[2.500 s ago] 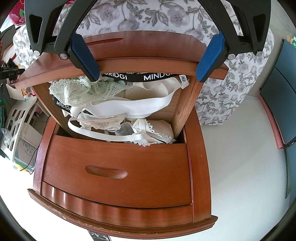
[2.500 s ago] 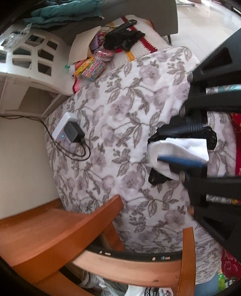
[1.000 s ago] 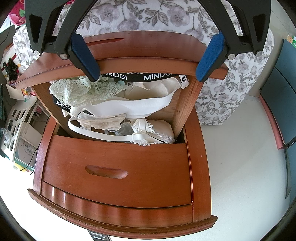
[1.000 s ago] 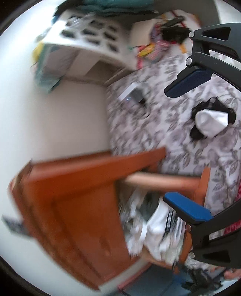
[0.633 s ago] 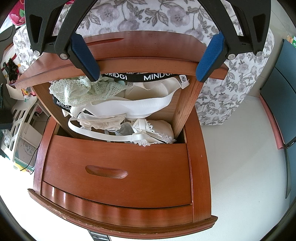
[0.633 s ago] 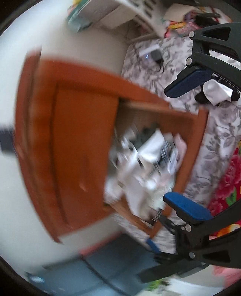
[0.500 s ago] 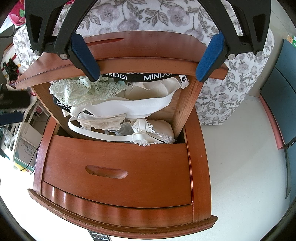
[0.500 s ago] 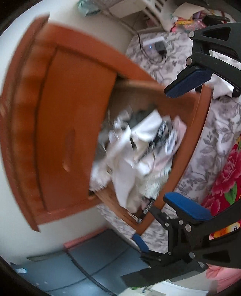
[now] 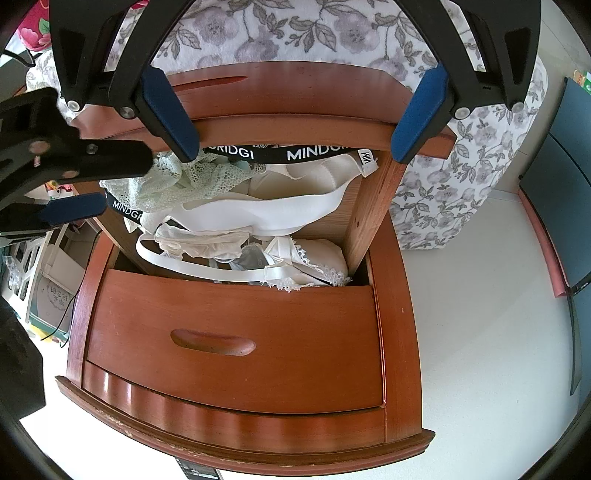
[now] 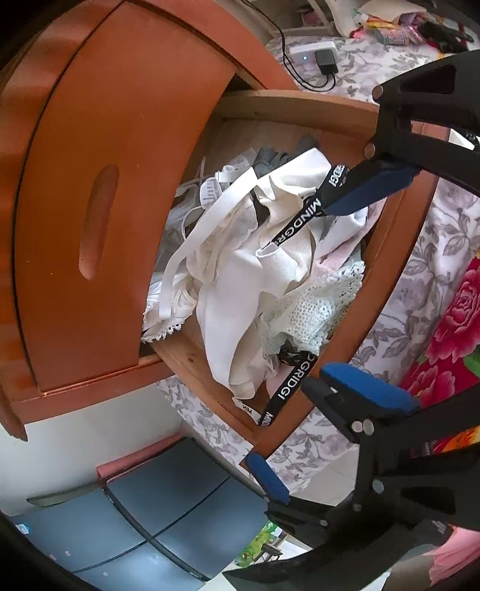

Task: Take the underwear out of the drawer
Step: 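Move the right gripper into the drawer and close it on pale green lace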

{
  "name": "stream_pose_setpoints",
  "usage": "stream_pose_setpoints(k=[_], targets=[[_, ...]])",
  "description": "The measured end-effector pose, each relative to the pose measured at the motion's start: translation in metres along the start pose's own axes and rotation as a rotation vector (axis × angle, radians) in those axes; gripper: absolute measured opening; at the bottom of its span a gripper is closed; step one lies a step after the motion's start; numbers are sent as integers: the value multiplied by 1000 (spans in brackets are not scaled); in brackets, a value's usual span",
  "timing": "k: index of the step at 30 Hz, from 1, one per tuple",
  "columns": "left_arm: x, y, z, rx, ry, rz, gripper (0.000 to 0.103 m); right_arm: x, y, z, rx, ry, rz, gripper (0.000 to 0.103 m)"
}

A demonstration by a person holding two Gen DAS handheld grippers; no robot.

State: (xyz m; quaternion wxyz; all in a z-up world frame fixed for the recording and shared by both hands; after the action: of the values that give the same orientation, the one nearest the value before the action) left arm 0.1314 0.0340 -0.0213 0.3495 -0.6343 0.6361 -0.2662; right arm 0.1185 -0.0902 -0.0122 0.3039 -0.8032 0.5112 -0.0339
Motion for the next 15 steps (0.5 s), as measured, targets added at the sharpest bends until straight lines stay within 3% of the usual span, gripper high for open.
stream_pose_setpoints(k=[3, 9, 15], targets=[[0, 0, 0, 0, 0, 0, 103, -2, -3, 6, -8, -19, 26, 81], [0, 0, 0, 0, 0, 0, 103, -8, -7, 15, -13, -52, 41, 63], [0, 0, 0, 0, 0, 0, 103, -12, -11, 17, 20, -62, 11, 60]])
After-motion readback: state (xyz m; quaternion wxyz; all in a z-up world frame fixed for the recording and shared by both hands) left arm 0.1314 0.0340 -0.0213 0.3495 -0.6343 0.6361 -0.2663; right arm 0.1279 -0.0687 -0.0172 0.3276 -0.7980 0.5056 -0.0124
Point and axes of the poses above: each gripper's, at about its wrist camera, not at the fingertips, and z roughly the way its jaws point, x to its right, y to its underside, the point moved 8 cm from there along z, roughly the way its jaws point, and after that the axes turned 11 degrees about -y, right-handed, at the moved point
